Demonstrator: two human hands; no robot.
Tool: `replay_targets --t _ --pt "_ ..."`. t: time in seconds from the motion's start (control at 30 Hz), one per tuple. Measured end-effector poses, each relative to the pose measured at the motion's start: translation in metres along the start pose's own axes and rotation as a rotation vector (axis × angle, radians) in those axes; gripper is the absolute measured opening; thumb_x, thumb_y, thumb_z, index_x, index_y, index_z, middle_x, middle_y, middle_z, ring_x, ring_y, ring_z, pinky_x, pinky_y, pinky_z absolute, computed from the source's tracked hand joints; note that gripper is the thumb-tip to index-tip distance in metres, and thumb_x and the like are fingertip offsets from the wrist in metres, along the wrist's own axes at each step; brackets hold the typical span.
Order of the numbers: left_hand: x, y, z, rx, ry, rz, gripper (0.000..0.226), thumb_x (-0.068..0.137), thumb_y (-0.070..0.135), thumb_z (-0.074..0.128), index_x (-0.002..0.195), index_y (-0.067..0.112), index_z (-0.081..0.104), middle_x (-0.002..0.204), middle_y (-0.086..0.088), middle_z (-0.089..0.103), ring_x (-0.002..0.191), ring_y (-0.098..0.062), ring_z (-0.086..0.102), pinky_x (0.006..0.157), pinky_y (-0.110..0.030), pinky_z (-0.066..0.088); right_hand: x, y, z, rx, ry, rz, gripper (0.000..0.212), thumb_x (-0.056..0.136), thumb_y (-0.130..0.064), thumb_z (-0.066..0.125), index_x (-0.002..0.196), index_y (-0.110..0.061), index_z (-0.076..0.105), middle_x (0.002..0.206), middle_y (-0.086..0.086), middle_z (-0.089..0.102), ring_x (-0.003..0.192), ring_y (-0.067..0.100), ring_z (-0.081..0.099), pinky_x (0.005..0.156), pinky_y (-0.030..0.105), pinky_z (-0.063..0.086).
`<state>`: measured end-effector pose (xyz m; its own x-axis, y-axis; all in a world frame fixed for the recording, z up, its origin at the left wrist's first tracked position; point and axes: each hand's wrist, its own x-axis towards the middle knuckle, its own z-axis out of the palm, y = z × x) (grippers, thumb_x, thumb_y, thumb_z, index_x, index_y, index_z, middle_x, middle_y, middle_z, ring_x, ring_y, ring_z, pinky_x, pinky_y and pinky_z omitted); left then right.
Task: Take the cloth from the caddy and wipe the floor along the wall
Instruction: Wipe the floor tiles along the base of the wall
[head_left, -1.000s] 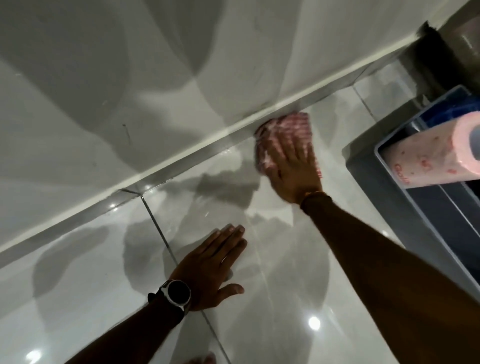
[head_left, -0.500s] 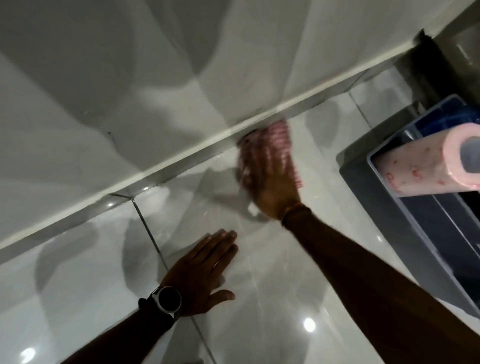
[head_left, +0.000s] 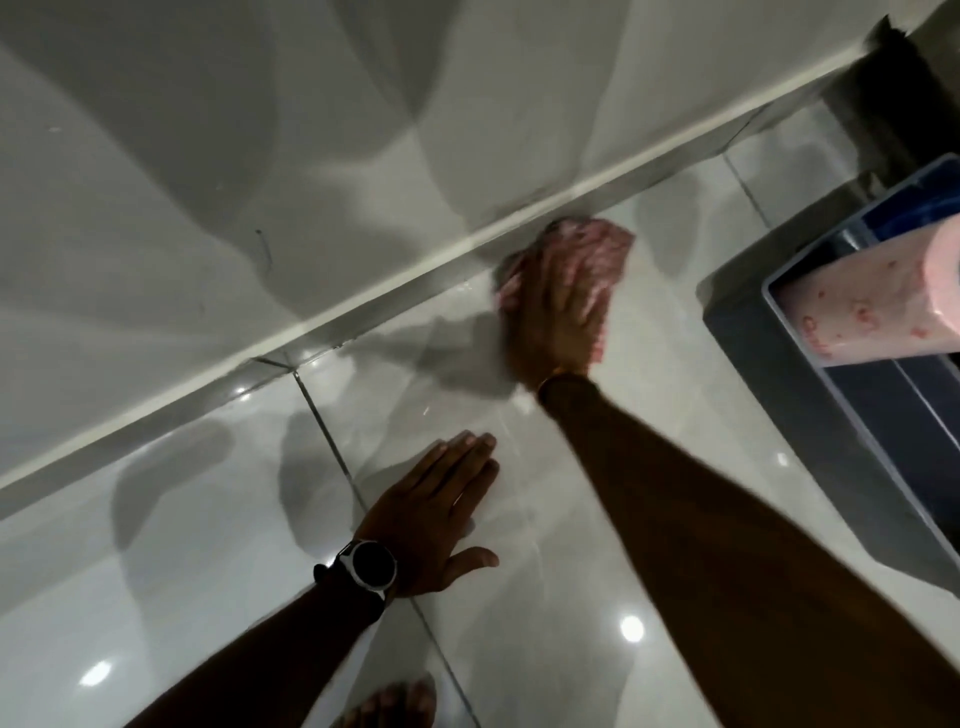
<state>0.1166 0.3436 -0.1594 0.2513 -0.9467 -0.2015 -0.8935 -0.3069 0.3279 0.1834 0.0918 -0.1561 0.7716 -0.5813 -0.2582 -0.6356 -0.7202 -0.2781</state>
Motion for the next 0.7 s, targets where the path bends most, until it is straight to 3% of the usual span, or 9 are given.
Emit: replay_targets --t 0.13,0.2,0.23,0.33,0.43,0.53,0.6,0.67,0.7 --pt "-0.007 0.004 0.006 0.021 0.042 0.001 0.087 0.101 0.072 0.043 0.149 -0.001 0.05 0.148 -0.026 0.057 0.144 -0.045 0.048 0.123 -0.057 0.035 -0.075 -0.058 0.035 -0.129 -0.112 -0.411 0.072 0.102 -0.036 0.042 0.165 -0.021 0.01 0.174 0.01 0.005 0.159 0.041 -0.004 0.125 0.067 -0.006" --pt "-0.007 0.008 0.005 0.01 0.024 -0.025 0.089 0.101 0.073 0.04 0.153 0.001 0.045 0.155 -0.025 0.051 0.148 -0.044 0.043 0.127 -0.054 0.027 -0.073 -0.043 0.029 -0.202 -0.118 -0.681 0.066 0.103 -0.038 0.039 0.164 -0.027 0.016 0.173 0.004 0.012 0.159 0.039 0.003 0.126 0.065 -0.002" --pt "-0.006 0.009 0.003 0.007 0.019 -0.034 0.092 0.102 0.074 0.036 0.158 0.002 0.038 0.163 -0.024 0.04 0.154 -0.042 0.033 0.129 -0.053 0.021 -0.063 -0.029 0.024 -0.226 -0.108 -0.722 0.063 0.104 -0.038 0.038 0.163 -0.027 0.018 0.172 0.004 0.016 0.159 0.038 0.007 0.126 0.065 0.003" --pt "-0.006 0.013 0.0 -0.014 0.019 -0.05 0.096 0.102 0.076 0.032 0.162 0.001 0.026 0.173 -0.021 0.014 0.161 -0.038 0.009 0.131 -0.053 0.016 -0.024 0.015 0.0 -0.221 -0.139 -0.463 0.065 0.106 -0.038 0.037 0.164 -0.026 0.012 0.174 0.009 0.008 0.159 0.042 0.002 0.124 0.067 0.007" --pt "-0.007 0.014 -0.003 -0.022 0.005 -0.059 0.096 0.102 0.076 0.031 0.163 0.002 0.025 0.174 -0.02 0.012 0.161 -0.038 0.008 0.13 -0.054 0.019 -0.02 0.002 -0.002 -0.141 -0.119 -0.259 0.066 0.108 -0.041 0.033 0.165 -0.028 0.002 0.173 0.002 -0.01 0.159 0.04 -0.01 0.122 0.071 -0.007" --pt "-0.01 0.018 -0.003 -0.037 0.02 -0.058 0.088 0.105 0.07 0.027 0.153 -0.001 0.046 0.16 -0.026 0.044 0.151 -0.044 0.038 0.124 -0.057 0.033 -0.061 -0.053 0.029 -0.149 -0.136 -0.44 0.07 0.104 -0.03 0.038 0.165 -0.024 0.005 0.173 0.009 -0.002 0.158 0.042 -0.008 0.121 0.073 -0.009" --pt "-0.01 0.025 -0.004 -0.048 0.095 -0.062 0.067 0.104 0.055 0.039 0.131 0.0 0.065 0.127 -0.023 0.072 0.123 -0.041 0.067 0.104 -0.055 0.055 -0.092 -0.077 0.044 -0.085 -0.213 -0.658 0.072 0.097 -0.022 0.052 0.162 -0.029 0.022 0.173 0.004 0.015 0.16 0.039 0.001 0.124 0.067 -0.008" --pt "-0.009 0.031 -0.006 -0.039 0.175 -0.142 0.05 0.077 0.04 0.063 0.114 0.007 0.063 0.098 -0.014 0.08 0.093 -0.031 0.079 0.08 -0.043 0.066 -0.107 -0.087 0.048 -0.056 -0.276 -0.896 0.072 0.094 -0.017 0.061 0.157 -0.035 0.034 0.172 -0.004 0.019 0.16 0.03 0.003 0.126 0.06 -0.007" --pt "-0.008 0.033 -0.004 -0.04 0.185 -0.141 0.051 0.072 0.04 0.062 0.111 0.007 0.064 0.095 -0.014 0.08 0.089 -0.031 0.08 0.078 -0.042 0.066 -0.106 -0.087 0.046 -0.063 -0.291 -0.953 0.071 0.095 -0.015 0.061 0.157 -0.035 0.034 0.171 -0.005 0.019 0.16 0.026 0.001 0.127 0.057 -0.005"
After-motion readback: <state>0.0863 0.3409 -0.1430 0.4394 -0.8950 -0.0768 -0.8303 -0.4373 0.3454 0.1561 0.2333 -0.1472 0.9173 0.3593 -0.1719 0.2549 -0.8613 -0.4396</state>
